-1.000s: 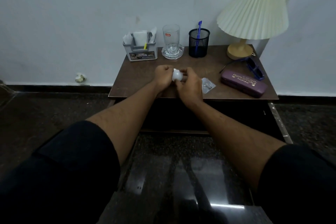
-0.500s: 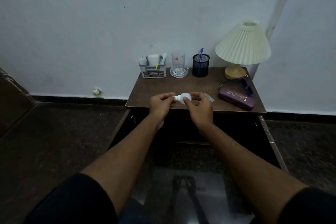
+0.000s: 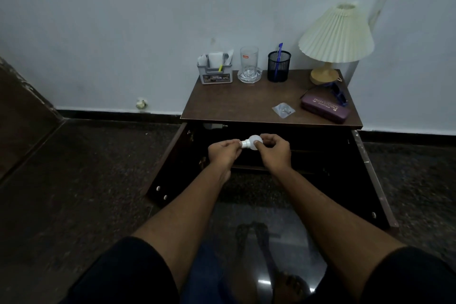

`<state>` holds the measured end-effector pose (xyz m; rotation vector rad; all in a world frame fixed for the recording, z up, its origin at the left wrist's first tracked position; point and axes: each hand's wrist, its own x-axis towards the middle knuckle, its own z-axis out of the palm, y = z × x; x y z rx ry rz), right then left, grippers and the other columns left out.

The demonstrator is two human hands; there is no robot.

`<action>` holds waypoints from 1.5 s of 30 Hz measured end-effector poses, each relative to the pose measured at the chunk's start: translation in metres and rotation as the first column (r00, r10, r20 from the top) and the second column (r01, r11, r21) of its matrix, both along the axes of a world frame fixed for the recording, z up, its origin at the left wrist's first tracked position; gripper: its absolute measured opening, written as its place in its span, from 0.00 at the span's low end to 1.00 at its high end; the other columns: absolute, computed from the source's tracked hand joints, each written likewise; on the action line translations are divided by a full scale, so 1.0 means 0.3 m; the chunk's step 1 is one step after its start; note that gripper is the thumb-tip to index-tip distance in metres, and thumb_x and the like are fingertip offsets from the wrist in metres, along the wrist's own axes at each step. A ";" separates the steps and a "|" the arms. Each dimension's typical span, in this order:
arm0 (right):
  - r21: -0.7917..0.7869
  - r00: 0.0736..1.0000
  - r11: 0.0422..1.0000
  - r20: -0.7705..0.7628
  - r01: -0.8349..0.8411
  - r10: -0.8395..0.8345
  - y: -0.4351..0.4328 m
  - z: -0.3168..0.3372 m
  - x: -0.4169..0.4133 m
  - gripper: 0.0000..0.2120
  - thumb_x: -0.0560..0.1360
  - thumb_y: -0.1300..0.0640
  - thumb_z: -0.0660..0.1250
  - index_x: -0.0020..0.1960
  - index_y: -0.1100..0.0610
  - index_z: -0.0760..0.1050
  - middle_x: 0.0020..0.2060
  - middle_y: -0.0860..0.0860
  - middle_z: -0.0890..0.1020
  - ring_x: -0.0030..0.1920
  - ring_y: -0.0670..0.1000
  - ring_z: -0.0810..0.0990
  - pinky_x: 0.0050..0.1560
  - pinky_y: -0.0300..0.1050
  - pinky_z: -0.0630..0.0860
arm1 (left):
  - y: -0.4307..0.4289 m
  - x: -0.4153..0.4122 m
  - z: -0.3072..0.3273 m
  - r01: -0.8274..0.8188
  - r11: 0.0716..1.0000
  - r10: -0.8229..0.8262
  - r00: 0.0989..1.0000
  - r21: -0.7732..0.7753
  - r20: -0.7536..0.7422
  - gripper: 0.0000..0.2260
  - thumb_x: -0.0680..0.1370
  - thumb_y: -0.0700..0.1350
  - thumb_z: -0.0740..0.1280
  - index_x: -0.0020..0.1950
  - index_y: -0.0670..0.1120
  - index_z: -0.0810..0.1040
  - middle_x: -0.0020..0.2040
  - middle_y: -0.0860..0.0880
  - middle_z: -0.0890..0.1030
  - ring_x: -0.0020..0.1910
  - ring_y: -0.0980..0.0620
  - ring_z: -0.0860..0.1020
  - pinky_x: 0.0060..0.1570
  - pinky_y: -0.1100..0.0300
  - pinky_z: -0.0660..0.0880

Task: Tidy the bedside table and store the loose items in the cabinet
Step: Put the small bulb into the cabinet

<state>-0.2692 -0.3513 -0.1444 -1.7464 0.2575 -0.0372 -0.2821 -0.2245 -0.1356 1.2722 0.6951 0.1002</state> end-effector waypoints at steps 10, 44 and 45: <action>-0.066 0.989 0.997 -0.147 -0.037 0.027 0.079 -0.133 0.113 0.12 0.76 0.59 0.70 0.59 0.59 0.81 0.50 0.52 0.84 0.54 0.53 0.82 0.52 0.42 0.73 | 0.029 0.139 -0.202 0.035 0.954 0.001 0.993 0.297 -0.121 0.11 0.75 0.37 0.71 0.56 0.45 0.85 0.52 0.48 0.86 0.53 0.50 0.83 0.59 0.53 0.80; 0.034 0.891 0.930 -0.277 -0.366 0.360 0.183 -0.464 0.653 0.23 0.85 0.52 0.56 0.78 0.57 0.63 0.77 0.55 0.65 0.78 0.55 0.62 0.78 0.48 0.58 | 0.075 0.609 -0.445 0.429 0.863 -0.346 0.886 0.266 -0.308 0.20 0.83 0.44 0.61 0.74 0.40 0.70 0.73 0.41 0.72 0.71 0.43 0.72 0.69 0.52 0.71; 0.068 0.882 0.932 -0.304 -0.357 0.360 0.174 -0.462 0.638 0.23 0.85 0.53 0.56 0.78 0.59 0.63 0.77 0.55 0.66 0.77 0.56 0.63 0.78 0.49 0.59 | 0.074 0.597 -0.435 0.404 0.868 -0.315 0.897 0.288 -0.311 0.20 0.83 0.43 0.61 0.74 0.40 0.69 0.73 0.42 0.73 0.71 0.43 0.72 0.67 0.56 0.72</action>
